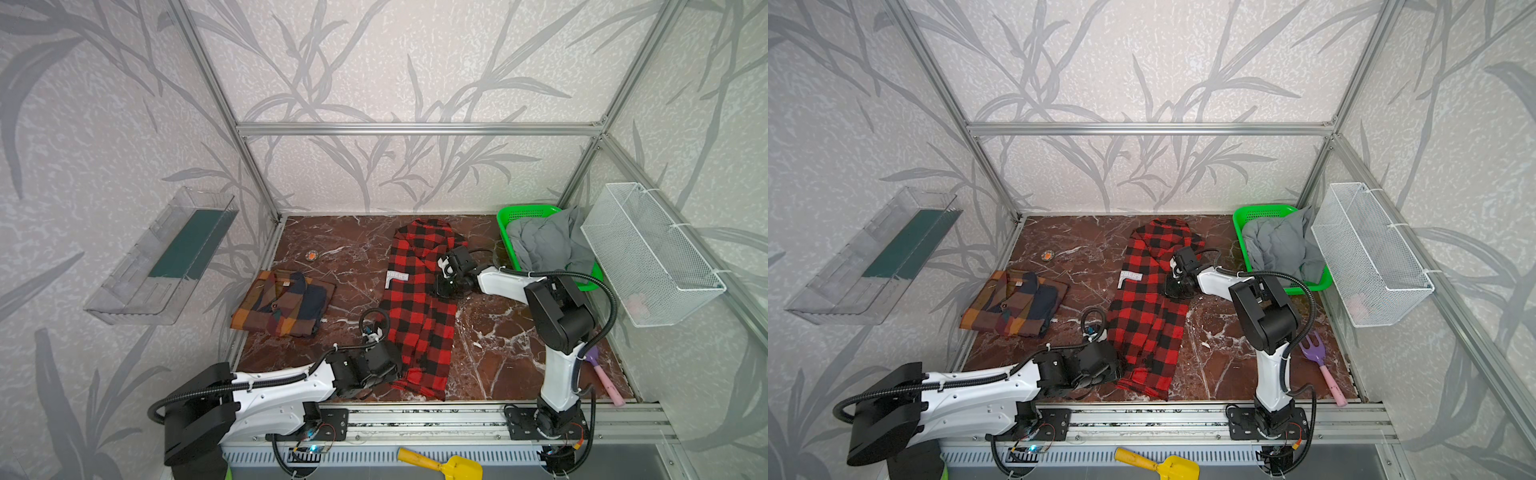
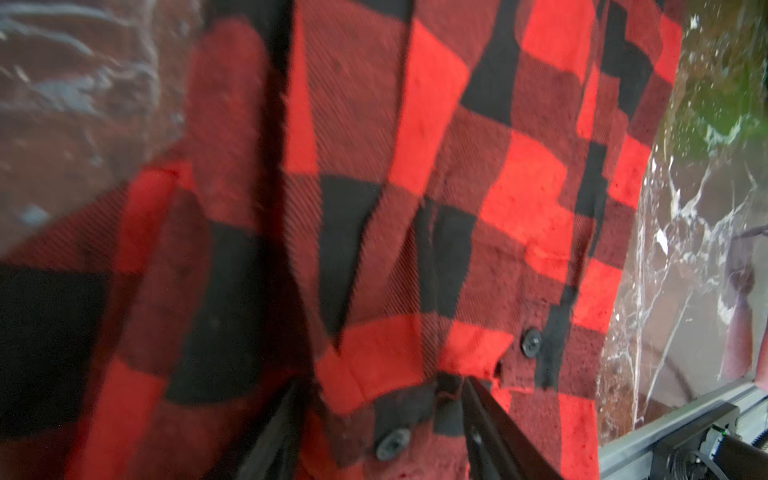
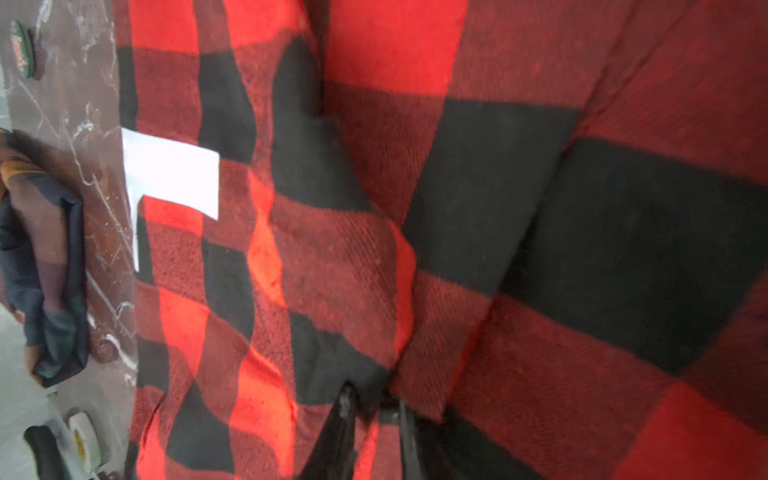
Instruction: Fold and stack the long sleeve shirts
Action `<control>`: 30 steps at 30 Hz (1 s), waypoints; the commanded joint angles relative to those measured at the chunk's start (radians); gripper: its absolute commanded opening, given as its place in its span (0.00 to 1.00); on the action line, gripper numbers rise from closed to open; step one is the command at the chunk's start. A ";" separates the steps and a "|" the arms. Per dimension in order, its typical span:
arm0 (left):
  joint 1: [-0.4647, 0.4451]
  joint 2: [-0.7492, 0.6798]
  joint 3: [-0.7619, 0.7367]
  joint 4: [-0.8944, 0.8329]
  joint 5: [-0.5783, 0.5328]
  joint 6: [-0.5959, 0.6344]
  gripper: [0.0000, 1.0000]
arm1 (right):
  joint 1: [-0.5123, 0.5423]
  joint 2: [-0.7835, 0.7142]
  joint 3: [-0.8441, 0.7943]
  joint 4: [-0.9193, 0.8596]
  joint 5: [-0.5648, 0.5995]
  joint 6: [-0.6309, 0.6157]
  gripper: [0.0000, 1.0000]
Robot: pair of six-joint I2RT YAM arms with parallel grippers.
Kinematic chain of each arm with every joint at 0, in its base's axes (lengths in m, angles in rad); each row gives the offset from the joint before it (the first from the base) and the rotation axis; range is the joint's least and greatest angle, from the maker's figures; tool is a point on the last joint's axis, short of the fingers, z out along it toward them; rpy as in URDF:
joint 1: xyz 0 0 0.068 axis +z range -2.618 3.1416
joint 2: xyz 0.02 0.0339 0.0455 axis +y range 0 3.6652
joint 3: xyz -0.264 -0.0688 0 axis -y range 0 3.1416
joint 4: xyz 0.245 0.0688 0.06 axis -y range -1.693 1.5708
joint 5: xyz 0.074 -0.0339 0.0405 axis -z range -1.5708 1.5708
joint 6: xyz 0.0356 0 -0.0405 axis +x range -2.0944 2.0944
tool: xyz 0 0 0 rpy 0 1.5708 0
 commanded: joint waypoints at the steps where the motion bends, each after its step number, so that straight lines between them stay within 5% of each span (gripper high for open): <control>1: -0.027 -0.012 0.060 -0.089 -0.098 -0.013 0.63 | -0.006 -0.018 0.006 -0.091 0.029 -0.056 0.22; 10: -0.095 -0.019 0.172 -0.166 -0.215 0.146 0.68 | -0.077 -0.221 0.024 -0.144 0.025 -0.067 0.33; 16: -0.096 -0.094 0.160 -0.299 -0.316 0.185 0.70 | -0.034 -0.158 0.079 -0.116 -0.084 -0.030 0.36; 23: -0.095 -0.272 0.078 -0.396 -0.310 0.119 0.70 | 0.045 -0.107 0.036 -0.034 -0.092 0.021 0.36; 30: -0.075 -0.360 0.112 -0.511 -0.432 0.117 0.70 | 0.167 -0.051 -0.017 0.053 -0.073 0.073 0.35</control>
